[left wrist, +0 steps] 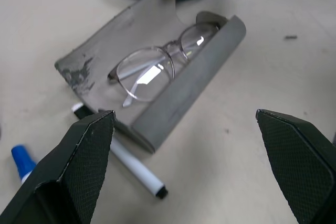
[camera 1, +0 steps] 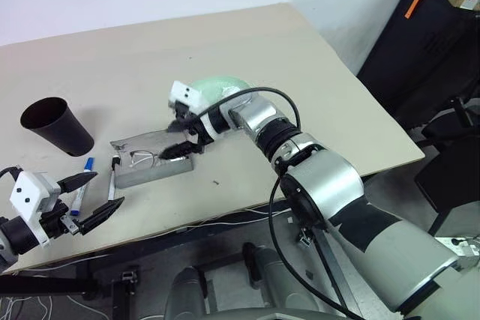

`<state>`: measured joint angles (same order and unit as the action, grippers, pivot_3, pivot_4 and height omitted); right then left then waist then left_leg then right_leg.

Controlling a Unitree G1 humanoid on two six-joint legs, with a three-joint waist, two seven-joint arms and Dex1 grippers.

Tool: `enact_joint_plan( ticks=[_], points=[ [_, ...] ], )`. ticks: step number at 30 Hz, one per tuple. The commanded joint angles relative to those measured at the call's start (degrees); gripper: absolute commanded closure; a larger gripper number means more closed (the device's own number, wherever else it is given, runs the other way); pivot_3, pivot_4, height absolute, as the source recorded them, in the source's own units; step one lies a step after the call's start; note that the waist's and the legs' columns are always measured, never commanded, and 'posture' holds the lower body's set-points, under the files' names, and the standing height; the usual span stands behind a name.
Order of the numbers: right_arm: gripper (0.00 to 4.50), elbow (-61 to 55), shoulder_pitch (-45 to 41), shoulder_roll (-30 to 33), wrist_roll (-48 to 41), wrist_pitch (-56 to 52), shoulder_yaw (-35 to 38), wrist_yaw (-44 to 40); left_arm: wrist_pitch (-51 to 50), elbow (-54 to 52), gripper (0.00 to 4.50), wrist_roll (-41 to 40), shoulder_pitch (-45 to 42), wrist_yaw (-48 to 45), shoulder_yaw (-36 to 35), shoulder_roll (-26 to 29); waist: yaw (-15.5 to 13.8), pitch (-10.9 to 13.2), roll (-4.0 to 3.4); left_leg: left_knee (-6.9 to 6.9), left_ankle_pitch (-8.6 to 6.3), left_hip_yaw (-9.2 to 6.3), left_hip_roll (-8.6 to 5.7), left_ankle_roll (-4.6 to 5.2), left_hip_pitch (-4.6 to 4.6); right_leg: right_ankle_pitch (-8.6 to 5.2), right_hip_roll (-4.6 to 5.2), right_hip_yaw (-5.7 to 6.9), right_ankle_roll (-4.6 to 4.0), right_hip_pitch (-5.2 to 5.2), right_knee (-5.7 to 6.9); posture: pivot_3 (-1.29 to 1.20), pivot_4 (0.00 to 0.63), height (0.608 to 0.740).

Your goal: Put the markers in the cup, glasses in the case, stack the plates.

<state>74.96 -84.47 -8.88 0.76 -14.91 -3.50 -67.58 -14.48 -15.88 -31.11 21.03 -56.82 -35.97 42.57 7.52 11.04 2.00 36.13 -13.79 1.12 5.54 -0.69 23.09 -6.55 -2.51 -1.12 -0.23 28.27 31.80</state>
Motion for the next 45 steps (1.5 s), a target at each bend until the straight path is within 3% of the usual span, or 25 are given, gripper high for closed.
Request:
enact_joint_plan(
  ticks=[1, 4, 6, 9, 13, 19, 21, 22, 23, 24, 25, 26, 27, 29, 31, 35, 36, 38, 45],
  points=[
    [0.02, -3.29, -3.31, 0.14, -4.05, -2.7, 3.94, 0.83, 0.48, 0.58, 0.0, -0.79, -1.49, 1.89, -1.11, -0.82, -0.05, 0.09, -0.15, -0.02, 0.01, -0.07, 0.25, 0.01, 0.24, 0.63, -0.12, 0.2, -0.14, -0.03, -0.57, 0.0, 0.15, 0.733],
    [0.02, -6.45, -1.87, 2.13, -5.7, -4.67, 4.62, -2.3, 1.01, 1.14, 0.0, 0.21, -2.69, 3.3, -0.38, -1.33, -0.5, 0.13, -0.23, -0.14, 0.09, 0.52, 1.53, 0.15, 0.37, 1.03, -0.18, 0.43, -0.26, -0.03, -0.68, 0.0, 0.15, 0.733],
    [0.02, -10.04, 0.0, 3.42, -7.77, -5.77, 5.63, -3.35, 0.58, 1.68, 0.0, 0.34, -4.73, 4.75, 0.43, -1.39, -1.12, -0.03, 0.02, -0.2, 0.08, 1.89, 2.16, 0.14, 0.25, 0.74, -0.18, 0.55, -0.7, 0.25, -0.22, 0.0, 0.15, 0.733],
    [0.02, -15.52, 3.02, 5.28, -9.65, -9.33, 5.4, -5.38, 0.28, 2.7, 0.0, 0.57, -7.74, 6.58, 1.36, -1.34, -2.0, -0.07, 0.1, -0.27, -0.01, 1.63, 1.97, -0.01, 0.1, 0.5, -0.8, 0.36, -1.07, 0.4, -0.15, 0.0, 0.15, 0.733],
    [0.02, -26.65, 9.58, 8.24, -11.93, -14.99, 3.86, -6.37, -1.09, 4.8, 0.0, 0.18, -13.4, 9.68, 2.6, -1.67, -1.9, -0.09, 0.12, -0.21, 0.0, 1.78, 1.72, 0.0, -0.25, 0.39, -0.78, -0.09, -1.19, 0.38, 0.38, 0.0, 0.15, 0.733],
    [0.02, -34.31, 15.34, 11.25, -12.23, -20.52, 3.85, 2.51, -7.01, 8.07, 0.0, -0.07, -23.28, 13.27, 8.41, -1.29, -1.27, -0.09, 0.14, -0.14, 0.0, 1.58, 1.26, -0.01, -0.72, 0.5, -0.83, -0.54, -1.07, 0.24, 0.52, 0.0, 0.15, 0.733],
    [0.02, -35.68, 16.19, 11.99, -13.15, -22.12, 4.05, 3.47, -8.3, 9.68, 0.0, 0.54, -26.25, 14.37, 9.63, -1.05, -0.68, -0.07, -0.12, -0.09, 0.0, 1.17, 1.2, -0.01, -0.67, 0.73, -1.01, -0.48, -0.88, 0.13, 0.06, 0.0, 0.15, 0.733],
    [0.02, -36.41, 16.53, 12.49, -13.85, -23.64, 4.35, 3.88, -8.55, 10.67, 0.0, 0.99, -27.75, 14.54, 10.34, -0.85, -0.64, -0.16, -1.13, -0.15, 0.0, 0.4, 1.27, 0.0, -0.42, 1.52, -1.47, -0.3, -0.83, -0.32, -1.28, 0.0, 0.15, 0.733],
    [0.02, -37.63, 17.17, 13.25, -14.68, -25.54, 4.76, 4.29, -8.75, 12.42, 0.0, 1.14, -30.0, 14.24, 11.26, -0.65, -0.93, -0.37, -0.75, -0.62, 0.1, -0.37, 2.66, 0.22, 0.57, 3.0, -2.06, 0.16, -0.58, -1.22, -3.44, 0.0, 0.15, 0.733],
    [0.02, -39.3, 18.19, 14.09, -15.32, -26.93, 4.71, 4.42, -8.61, 14.3, 0.0, 1.37, -32.12, 13.84, 12.07, -0.44, -0.88, -0.49, -0.07, -1.11, 0.15, 0.63, 3.48, 0.29, 0.62, 1.18, -0.14, 2.49, -0.03, -0.26, 1.2, 0.0, 0.15, 0.733],
    [0.0, -41.49, 19.56, 14.9, -15.86, -28.01, 4.21, 4.18, -8.09, 16.36, 0.18, 1.9, -34.05, 13.6, 12.75, -0.24, -1.01, -0.59, 0.52, -0.79, 0.49, 2.19, 3.17, 0.71, 0.01, -4.28, 2.4, 2.74, 1.84, 0.62, 6.32, 0.0, 0.15, 0.733],
    [0.0, -44.08, 21.24, 15.69, -16.32, -28.75, 3.6, 3.89, -8.19, 17.81, 0.38, 1.9, -35.5, 12.78, 13.42, -0.01, -1.99, -0.47, 0.42, -0.52, 0.56, 2.91, 2.33, 0.63, -0.27, -5.71, 2.76, 2.52, 0.3, 0.26, 6.82, 0.0, 0.15, 0.733],
    [0.19, -46.32, 22.65, 16.27, -16.79, -29.39, 3.16, 3.84, -8.42, 18.69, 0.61, 1.77, -36.33, 11.63, 14.04, 0.34, -2.63, -0.44, 0.39, -0.5, 0.48, 2.53, 1.62, 0.36, -0.85, -6.01, 2.53, 2.12, -0.57, -0.08, 7.21, 0.0, 0.15, 0.733],
    [0.6, -49.05, 24.14, 16.76, -17.69, -30.4, 2.64, 4.46, -8.64, 19.75, 1.23, 1.56, -37.05, 9.97, 14.56, 0.84, -3.01, -0.42, 0.36, -1.03, 1.04, 0.97, 1.04, -0.79, -1.71, -6.09, 2.14, 1.68, -0.7, -0.9, 7.21, 0.0, 0.15, 0.733],
    [1.31, -53.19, 26.85, 18.39, -18.98, -31.71, 2.6, 4.47, -7.79, 23.59, 2.04, 3.57, -39.94, 10.23, 15.79, 1.37, -2.58, -0.39, 0.31, -1.17, 1.02, 0.94, 1.04, -1.57, -2.16, -6.06, 2.1, 1.66, -0.62, -1.07, 7.2, 0.0, 0.15, 0.733],
    [2.73, -59.77, 31.01, 20.66, -21.45, -33.77, 2.48, 5.04, -5.24, 30.94, 3.5, 7.47, -44.58, 9.64, 18.27, 2.75, -2.08, -0.43, 0.38, -0.86, 1.05, 0.93, 0.71, -1.56, -2.04, -5.81, 2.19, 1.64, -0.25, -1.16, 7.09, 0.0, 0.15, 0.733],
    [2.74, -60.9, 31.74, 21.08, -21.8, -34.07, 2.19, 5.29, -5.08, 32.06, 3.8, 7.82, -45.27, 8.88, 18.69, 3.04, -2.08, -0.43, 0.38, -0.85, 1.06, 0.88, 0.59, -1.54, -1.98, -5.71, 2.21, 1.59, -0.25, -1.17, 6.94, 0.0, 0.15, 0.733],
    [2.74, -62.44, 33.1, 21.72, -21.87, -34.23, 1.21, 6.17, -5.58, 35.34, 3.8, 8.9, -47.38, 8.71, 19.58, 3.7, -2.0, -0.43, 0.38, -0.88, 1.12, 0.41, 0.23, -1.44, -1.75, -5.31, 2.19, 1.52, -0.28, -1.18, 6.29, 0.0, 0.15, 0.733],
    [2.74, -62.41, 34.45, 21.87, -21.94, -32.76, 0.36, 10.3, -1.69, 45.38, 3.8, 14.75, -53.68, 6.51, 24.38, 4.54, -2.11, -0.45, 0.41, -0.9, 1.13, 0.42, 0.15, -1.41, -1.66, -5.15, 2.21, 1.44, -0.05, -1.27, 5.97, 0.0, 0.15, 0.733]
  ],
)
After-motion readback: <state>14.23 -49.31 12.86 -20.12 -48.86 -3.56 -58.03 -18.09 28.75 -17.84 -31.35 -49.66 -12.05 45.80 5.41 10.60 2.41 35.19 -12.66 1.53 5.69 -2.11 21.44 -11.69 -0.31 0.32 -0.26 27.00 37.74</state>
